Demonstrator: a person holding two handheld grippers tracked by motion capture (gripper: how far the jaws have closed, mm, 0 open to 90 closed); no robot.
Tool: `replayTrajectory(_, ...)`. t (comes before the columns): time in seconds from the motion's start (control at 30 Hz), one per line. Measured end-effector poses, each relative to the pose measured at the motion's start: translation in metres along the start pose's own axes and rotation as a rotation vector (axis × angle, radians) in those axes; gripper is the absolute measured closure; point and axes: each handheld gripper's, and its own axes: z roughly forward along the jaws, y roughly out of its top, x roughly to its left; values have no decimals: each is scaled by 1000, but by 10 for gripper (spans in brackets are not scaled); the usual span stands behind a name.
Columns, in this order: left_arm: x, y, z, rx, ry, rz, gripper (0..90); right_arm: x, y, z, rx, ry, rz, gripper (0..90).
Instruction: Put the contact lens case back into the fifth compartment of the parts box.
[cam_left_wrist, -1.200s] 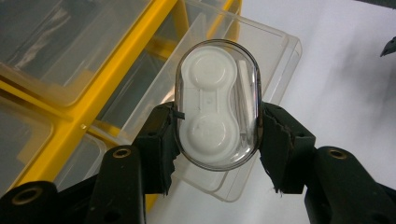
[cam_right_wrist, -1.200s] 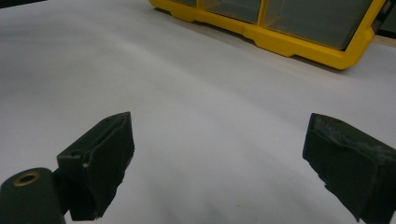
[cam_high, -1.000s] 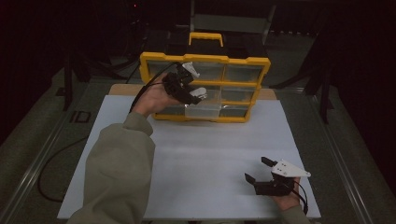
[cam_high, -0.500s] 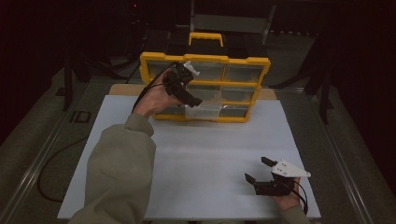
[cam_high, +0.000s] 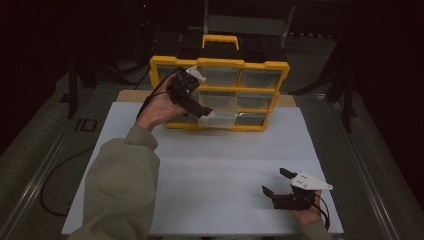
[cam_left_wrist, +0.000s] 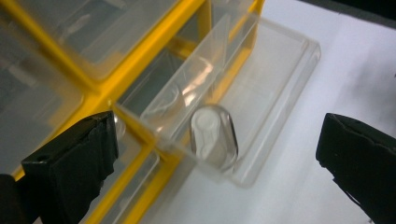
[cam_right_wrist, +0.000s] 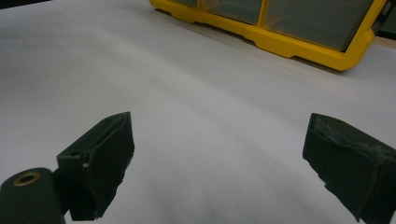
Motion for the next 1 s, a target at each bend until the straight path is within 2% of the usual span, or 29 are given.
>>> replayTrajectory(0.13,-3,-12,-5,7,16,7,0,0,0,1,3,0,-13,86)
replayTrajectory(0.3,-12,-29,-13,-41,30,9,0,0,0,1,2,-1,-11,86)
replayTrajectory(0.5,-19,-54,-18,-59,50,8,0,0,0,1,2,-2,-11,86)
replayTrajectory(0.67,-26,-79,-21,-116,69,-21,0,0,0,1,3,-2,-12,86)
replayTrajectory(0.77,-29,-97,-20,-126,74,-38,0,0,0,1,2,-1,-15,86)
replayTrajectory(0.8,-29,-97,-20,-126,74,-38,0,0,0,1,2,-1,-15,86)
replayTrajectory(0.83,-29,-112,-18,-123,79,-57,0,1,0,1,3,-2,-14,86)
replayTrajectory(0.97,-29,-139,-17,-129,109,-98,0,1,0,1,3,-1,-12,86)
replayTrajectory(1.0,-29,-139,-17,-129,109,-98,0,1,0,1,3,-1,-12,86)
